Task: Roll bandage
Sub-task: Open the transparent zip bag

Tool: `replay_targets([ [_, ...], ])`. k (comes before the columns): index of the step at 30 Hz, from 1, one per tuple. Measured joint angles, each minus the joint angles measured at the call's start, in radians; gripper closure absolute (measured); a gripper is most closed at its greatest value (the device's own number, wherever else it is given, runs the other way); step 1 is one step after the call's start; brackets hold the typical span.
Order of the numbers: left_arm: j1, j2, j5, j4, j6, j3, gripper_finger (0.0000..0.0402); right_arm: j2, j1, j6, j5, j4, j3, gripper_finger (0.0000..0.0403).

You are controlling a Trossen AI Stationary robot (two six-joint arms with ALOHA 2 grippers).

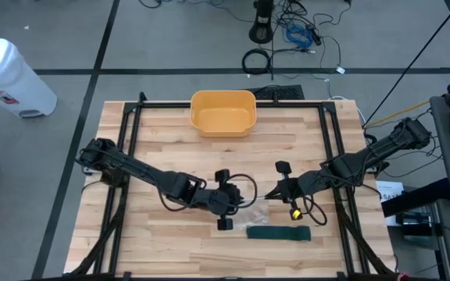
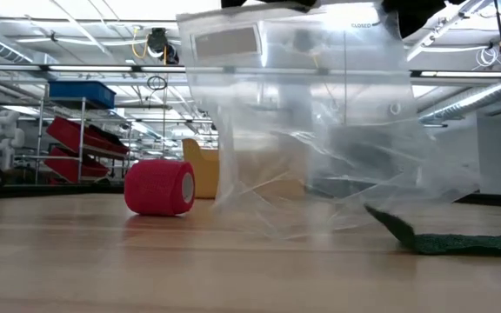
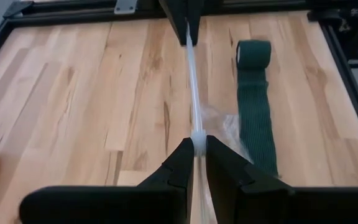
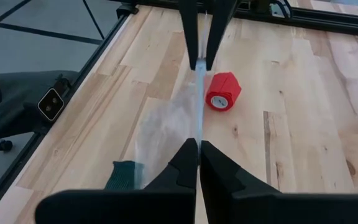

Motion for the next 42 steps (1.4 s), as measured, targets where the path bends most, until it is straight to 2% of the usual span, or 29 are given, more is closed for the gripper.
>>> replay_targets([
  [13, -0.021, -0.016, -0.007, -0.07, -0.015, 0.0, 0.0361, 0.0, 0.0, 0.0, 0.0, -0.002, 0.0, 0.0403],
  [25, -0.046, -0.045, -0.012, -0.199, -0.132, 0.0, 0.0361, 0.0, 0.0, 0.003, -0.022, -0.002, 0.0, 0.0403],
  [35, -0.098, -0.056, -0.014, -0.232, -0.142, 0.0, 0.0361, 0.0, 0.0, 0.009, -0.026, -0.005, 0.0, 0.0403],
  [42, -0.114, -0.064, -0.021, -0.336, -0.24, 0.0, 0.0361, 0.0, 0.0, 0.01, -0.026, -0.007, 0.0, 0.0403],
])
